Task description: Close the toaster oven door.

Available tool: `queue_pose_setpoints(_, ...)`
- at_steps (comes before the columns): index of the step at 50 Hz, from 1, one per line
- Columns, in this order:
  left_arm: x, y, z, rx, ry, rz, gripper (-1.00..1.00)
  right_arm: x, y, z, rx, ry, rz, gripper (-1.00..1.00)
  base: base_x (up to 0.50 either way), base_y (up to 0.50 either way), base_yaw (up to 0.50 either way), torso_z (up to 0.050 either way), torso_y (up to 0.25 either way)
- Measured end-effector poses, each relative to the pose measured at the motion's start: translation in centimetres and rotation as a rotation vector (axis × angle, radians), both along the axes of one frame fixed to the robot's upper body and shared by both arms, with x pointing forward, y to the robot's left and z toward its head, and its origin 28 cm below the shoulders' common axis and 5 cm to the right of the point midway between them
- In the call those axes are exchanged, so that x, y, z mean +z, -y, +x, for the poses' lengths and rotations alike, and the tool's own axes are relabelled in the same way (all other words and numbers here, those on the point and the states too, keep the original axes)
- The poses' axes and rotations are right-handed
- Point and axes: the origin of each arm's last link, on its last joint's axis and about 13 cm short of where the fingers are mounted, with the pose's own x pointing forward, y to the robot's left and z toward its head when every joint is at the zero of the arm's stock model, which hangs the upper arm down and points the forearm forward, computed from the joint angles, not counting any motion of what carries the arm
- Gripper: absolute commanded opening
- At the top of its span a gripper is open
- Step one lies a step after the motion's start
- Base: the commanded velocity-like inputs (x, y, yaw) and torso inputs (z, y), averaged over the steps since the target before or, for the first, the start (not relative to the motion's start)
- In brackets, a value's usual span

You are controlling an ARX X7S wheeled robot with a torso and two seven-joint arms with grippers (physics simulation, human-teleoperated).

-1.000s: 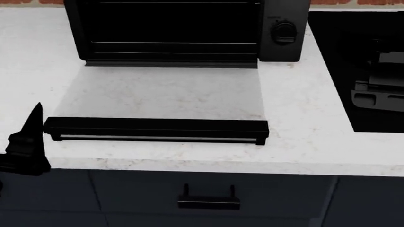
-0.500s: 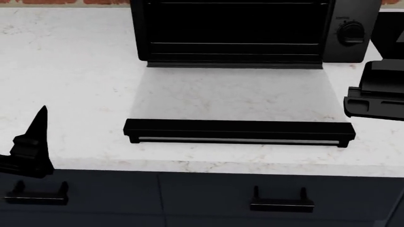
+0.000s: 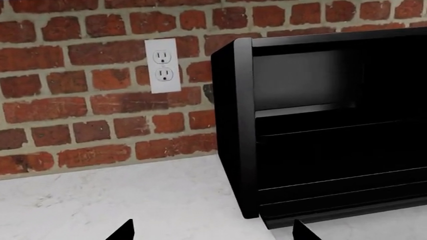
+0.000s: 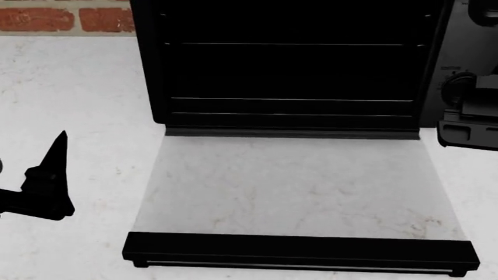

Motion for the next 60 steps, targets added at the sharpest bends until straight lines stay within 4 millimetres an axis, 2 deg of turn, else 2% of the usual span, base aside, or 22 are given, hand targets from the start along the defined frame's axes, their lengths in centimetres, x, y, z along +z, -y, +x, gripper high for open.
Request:
queue_pose_setpoints(5, 0.0, 0.1, 0.0, -0.002, 0.001, 0.001, 1.0, 0.0, 0.0, -0.1, 0.001, 0.002, 0.001, 1.0, 0.5, 0.0, 0.0, 0.0, 0.0)
queue_pose_setpoints(14, 0.0, -0.2, 0.0, -0.025, 0.05, 0.07, 1.0, 0.2, 0.0, -0.2, 0.006, 0.011, 0.009, 1.0, 0.0, 0.0, 0.0, 0.0, 0.002)
queue_pose_setpoints(19, 0.4, -0.9, 0.2, -0.041, 0.118, 0.246, 1.0, 0.3, 0.0, -0.3, 0.01, 0.016, 0.011, 1.0, 0.0, 0.0, 0.0, 0.0, 0.0)
queue_pose_setpoints(29, 1.5, -2.7, 1.5, -0.069, 0.266, 0.738, 1.0, 0.6, 0.0, -0.7, 0.013, 0.023, 0.012, 1.0, 0.0, 0.0, 0.0, 0.0, 0.0)
queue_pose_setpoints(41, 2.0, -4.5, 2.3, -0.216, 0.376, 1.25, 1.0, 0.9, 0.1, -1.1, 0.013, 0.033, 0.012, 1.0, 0.0, 0.0, 0.0, 0.0, 0.0)
queue_pose_setpoints(49, 1.9, -5.3, 2.2, -0.361, 0.376, 1.453, 1.0, 1.0, 0.1, -1.4, 0.012, 0.037, 0.011, 1.0, 0.0, 0.0, 0.0, 0.0, 0.0)
queue_pose_setpoints(60, 1.1, -5.9, 2.1, -0.505, 0.333, 1.589, 1.0, 1.1, 0.1, -1.5, 0.014, 0.038, 0.011, 1.0, 0.0, 0.0, 0.0, 0.0, 0.0)
